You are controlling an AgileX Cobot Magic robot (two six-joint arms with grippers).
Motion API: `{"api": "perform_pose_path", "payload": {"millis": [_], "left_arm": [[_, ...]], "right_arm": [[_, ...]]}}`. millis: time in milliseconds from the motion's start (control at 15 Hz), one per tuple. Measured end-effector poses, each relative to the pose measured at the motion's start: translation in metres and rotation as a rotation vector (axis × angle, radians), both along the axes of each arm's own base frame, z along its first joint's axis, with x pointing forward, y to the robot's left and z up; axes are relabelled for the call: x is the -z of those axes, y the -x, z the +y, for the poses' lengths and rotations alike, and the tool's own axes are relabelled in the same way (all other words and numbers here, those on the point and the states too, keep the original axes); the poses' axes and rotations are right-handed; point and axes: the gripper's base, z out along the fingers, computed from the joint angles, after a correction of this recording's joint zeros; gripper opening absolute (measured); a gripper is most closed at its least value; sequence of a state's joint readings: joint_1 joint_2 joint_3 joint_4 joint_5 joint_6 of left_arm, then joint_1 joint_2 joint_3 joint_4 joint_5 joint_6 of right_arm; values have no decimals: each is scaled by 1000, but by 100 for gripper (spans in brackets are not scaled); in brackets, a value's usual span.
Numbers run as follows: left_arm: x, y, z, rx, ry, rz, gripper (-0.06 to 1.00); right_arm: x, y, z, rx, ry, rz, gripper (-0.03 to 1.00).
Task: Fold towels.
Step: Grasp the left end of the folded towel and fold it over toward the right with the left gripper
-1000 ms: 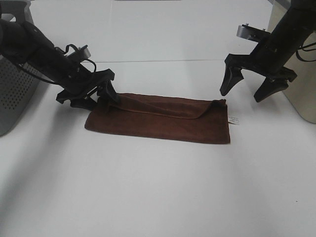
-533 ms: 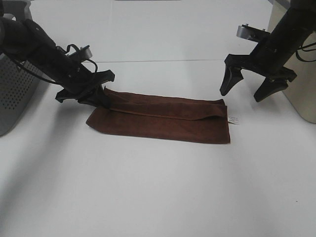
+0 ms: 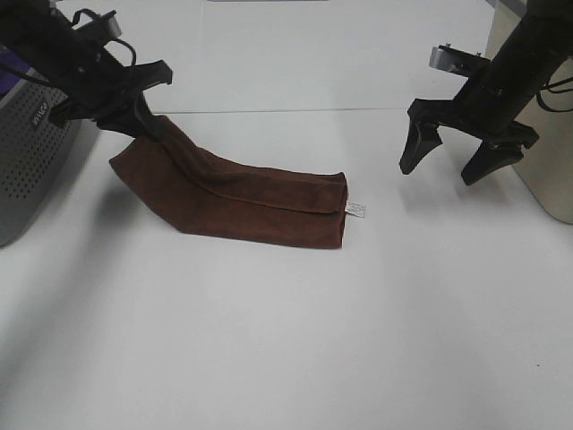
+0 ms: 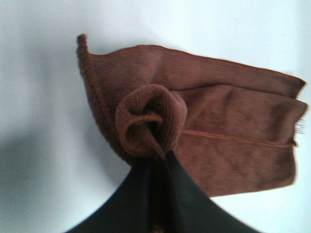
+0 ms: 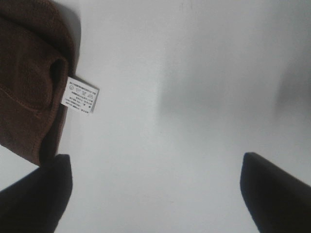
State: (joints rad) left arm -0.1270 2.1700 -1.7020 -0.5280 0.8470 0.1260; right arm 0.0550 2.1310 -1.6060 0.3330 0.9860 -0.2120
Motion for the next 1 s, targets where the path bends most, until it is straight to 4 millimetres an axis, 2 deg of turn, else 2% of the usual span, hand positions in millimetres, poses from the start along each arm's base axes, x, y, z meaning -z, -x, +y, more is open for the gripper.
{"api": "perform_pose_path", "payload": {"millis": [67, 133, 333, 400, 533, 667, 733, 800, 1000], "left_arm": [[-9, 3, -24, 24, 70, 14, 3], [-12, 4, -32, 36, 86, 14, 3], [-26, 13, -94, 108, 149, -37, 3], [-23, 15, -111, 117, 161, -41, 3], [0, 17, -146, 139, 171, -5, 3], [21, 17, -172, 164, 174, 18, 4], [27, 18, -185, 174, 180, 22, 8], [28, 19, -194, 178, 191, 24, 17], [30, 19, -200, 180, 198, 30, 60]], "right_arm": [[0, 0, 0, 0, 0, 0, 90], [0, 0, 0, 0, 0, 0, 90], [0, 0, 0, 0, 0, 0, 90], [0, 0, 0, 1, 0, 0, 90], [0, 0, 0, 1, 0, 0, 90], [0, 0, 0, 1, 0, 0, 90], [0, 0, 0, 1, 0, 0, 90], [0, 0, 0, 1, 0, 0, 90], [0, 0, 0, 6, 0, 2, 90]]}}
